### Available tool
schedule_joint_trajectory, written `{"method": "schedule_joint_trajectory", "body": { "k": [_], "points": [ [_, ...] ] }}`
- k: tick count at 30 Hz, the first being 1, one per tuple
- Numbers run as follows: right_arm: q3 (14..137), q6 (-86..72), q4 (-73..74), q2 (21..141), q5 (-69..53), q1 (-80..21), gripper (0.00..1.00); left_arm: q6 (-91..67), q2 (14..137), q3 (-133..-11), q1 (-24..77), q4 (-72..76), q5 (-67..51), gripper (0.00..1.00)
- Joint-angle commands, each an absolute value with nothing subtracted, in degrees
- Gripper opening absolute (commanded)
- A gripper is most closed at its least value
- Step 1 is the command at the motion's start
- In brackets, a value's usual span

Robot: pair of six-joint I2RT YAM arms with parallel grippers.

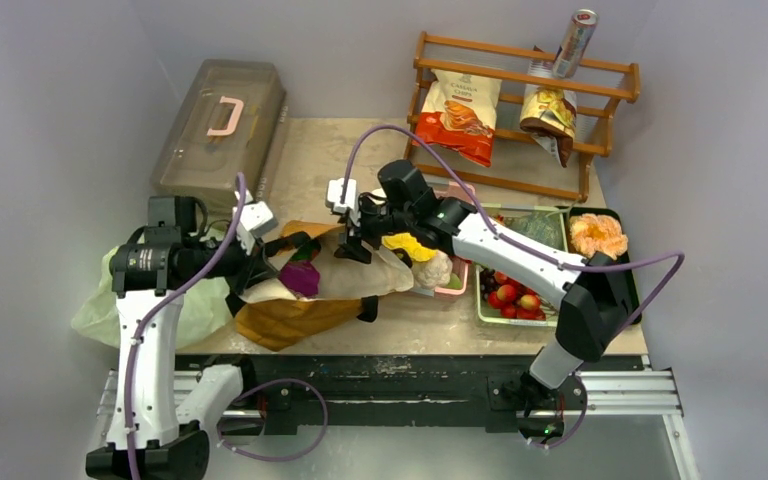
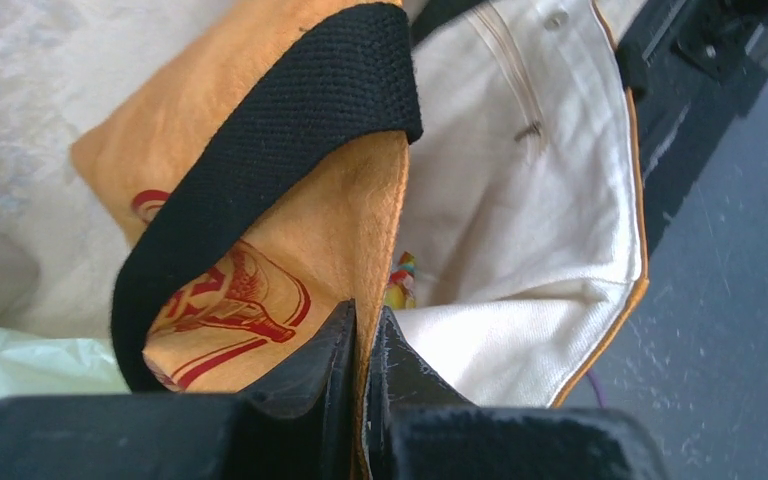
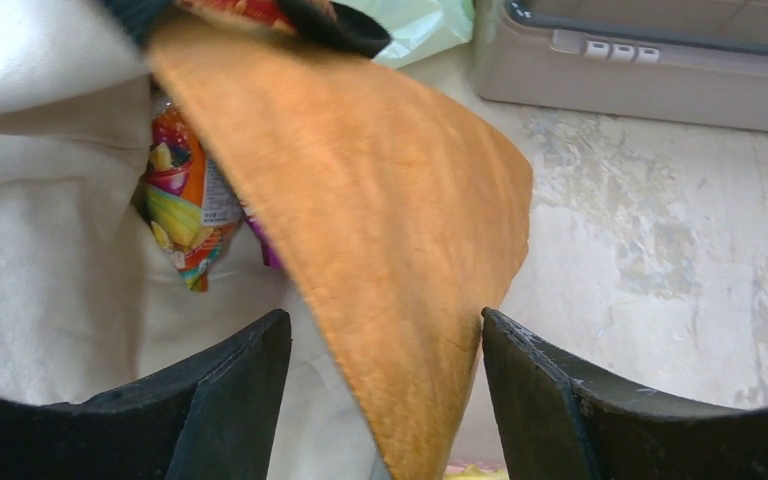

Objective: Untie the knot of the grocery bags and take out the mixed food
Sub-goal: Pick up the fake candies from the takeout bag.

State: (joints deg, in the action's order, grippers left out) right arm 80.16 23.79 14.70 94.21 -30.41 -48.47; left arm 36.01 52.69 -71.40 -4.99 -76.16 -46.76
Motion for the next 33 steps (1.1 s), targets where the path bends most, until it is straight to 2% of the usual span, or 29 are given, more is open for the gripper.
{"method": "schedule_joint_trajectory", "body": {
  "k": [1, 5, 10, 11, 12, 14, 16, 18, 23, 28, 31, 33],
  "points": [
    [77.1, 21.4, 7.7, 87.6, -26.8, -48.4, 0.66, 40.8, 50.2, -68.3, 0.6, -83.6, -47.6, 0.0],
    [73.5, 18.1, 2.6, 80.9, -23.6, -48.4, 0.61, 18.1, 51.6, -70.7, 2.0, -65.7, -39.4, 0.0],
    [76.5, 17.9, 7.6, 77.2, -22.7, -48.3, 0.63, 7.6, 61.4, -81.5, 2.1, -60.7, -38.6, 0.0],
    [76.8, 18.2, 8.4, 76.6, -24.0, -48.3, 0.57, 7.1, 62.2, -82.5, 2.1, -60.1, -39.2, 0.0],
    [76.5, 19.0, 8.9, 76.0, -25.1, -48.4, 0.42, 6.5, 62.6, -82.9, 2.2, -59.0, -40.0, 0.0],
    [75.8, 19.6, 8.9, 76.7, -30.3, -48.6, 0.29, 5.4, 62.6, -82.8, 2.6, -57.0, -40.4, 0.0],
    [76.3, 19.8, 8.8, 79.5, -33.0, -49.1, 0.18, 3.5, 62.8, -82.6, 2.6, -55.5, -40.0, 0.0],
    [76.2, 20.9, 6.6, 83.1, -36.1, -49.4, 0.13, 1.9, 63.4, -83.3, 2.7, -54.8, -39.7, 0.0],
    [80.9, 27.0, 9.2, 92.5, -43.9, -51.3, 0.15, 3.2, 66.7, -88.6, 2.6, -58.3, -39.0, 0.0],
    [83.6, 27.7, 4.7, 98.2, -48.2, -55.8, 0.19, 5.2, 71.0, -95.1, 2.6, -58.4, -37.0, 0.0],
    [83.5, 24.4, -3.3, 100.0, -46.9, -59.0, 0.24, 5.2, 76.0, -103.7, 2.6, -63.2, -39.8, 0.0],
    [83.4, 24.0, -7.9, 100.3, -44.9, -61.4, 0.3, 6.9, 76.6, -104.9, 2.6, -64.6, -41.6, 0.0]
  ]
}}
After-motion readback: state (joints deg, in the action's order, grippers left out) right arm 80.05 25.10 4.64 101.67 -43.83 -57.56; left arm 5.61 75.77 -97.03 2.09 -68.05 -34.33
